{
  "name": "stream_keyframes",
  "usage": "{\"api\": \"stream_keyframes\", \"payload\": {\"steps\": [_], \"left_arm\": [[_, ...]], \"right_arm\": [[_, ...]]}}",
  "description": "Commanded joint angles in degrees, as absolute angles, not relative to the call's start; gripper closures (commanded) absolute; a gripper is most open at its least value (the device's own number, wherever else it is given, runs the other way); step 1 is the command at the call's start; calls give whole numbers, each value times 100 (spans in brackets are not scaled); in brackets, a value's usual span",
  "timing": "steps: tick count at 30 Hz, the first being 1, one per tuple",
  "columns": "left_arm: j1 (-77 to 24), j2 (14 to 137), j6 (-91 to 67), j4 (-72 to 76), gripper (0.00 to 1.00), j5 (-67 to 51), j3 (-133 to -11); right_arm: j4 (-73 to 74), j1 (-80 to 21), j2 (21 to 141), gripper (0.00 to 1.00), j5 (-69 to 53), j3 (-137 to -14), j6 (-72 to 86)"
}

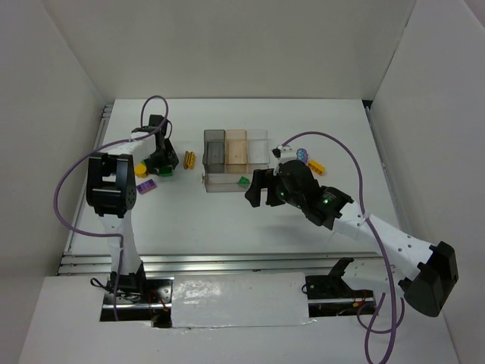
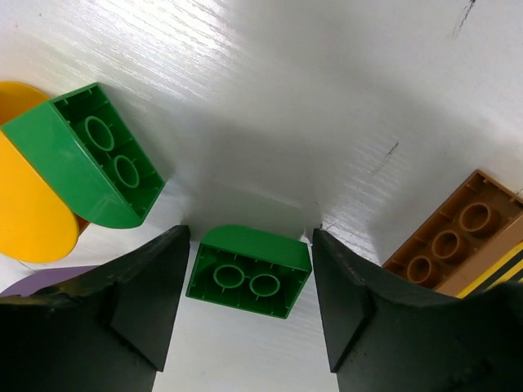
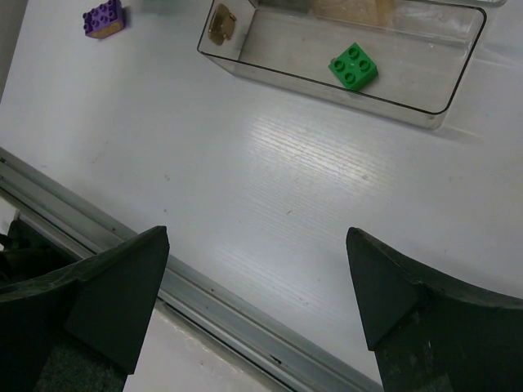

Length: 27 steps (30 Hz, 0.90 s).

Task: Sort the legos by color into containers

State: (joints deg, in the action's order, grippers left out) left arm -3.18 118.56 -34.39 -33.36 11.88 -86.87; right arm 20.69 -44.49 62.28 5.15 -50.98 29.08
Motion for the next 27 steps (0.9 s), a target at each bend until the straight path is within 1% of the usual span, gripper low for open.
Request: {"api": "stream_keyframes", "payload": {"steps": [1, 2, 3, 5, 6, 8, 9, 14, 18, 22, 27], "left_arm": [[-369, 11901, -3410, -3182, 28, 1134, -8534], [-387, 11883, -3410, -3182, 30, 1142, -8517], [-387, 11857, -3428, -3156, 37, 1134, -8438], [-413, 11751, -3454, -3094, 40, 1116, -8341], [-413, 11707, -3463, -3076, 48, 1134, -8254], [-413, 11576, -3498, -3041, 52, 1151, -8157], [-413, 11523, -3507, -3024, 59, 1169, -8087], [-413, 11250, -3586, -2997, 69, 1151, -7963], [-431, 10961, -3639, -3032, 70, 1178, -7876], [-466, 10416, -3674, -3050, 71, 1090, -7831], [-711, 10055, -3700, -3427, 73, 1221, -8094]], "right_arm": [[2048, -4500, 6196, 4, 554, -5159, 2839], [2048, -4526, 6205, 4, 554, -5168, 2839], [2048, -4535, 6222, 4, 554, -5159, 2848], [2039, -4561, 6249, 4, 554, -5159, 2856], [2030, -4562, 6258, 4, 562, -5150, 2856], [2039, -4579, 6275, 4, 562, -5142, 2865], [2030, -4597, 6284, 4, 571, -5150, 2874], [2021, -4623, 6319, 4, 580, -5142, 2900], [2030, -4649, 6328, 4, 589, -5142, 2900], [2030, -4658, 6293, 4, 598, -5142, 2909], [2083, -4658, 6258, 4, 668, -5159, 2971]]}}
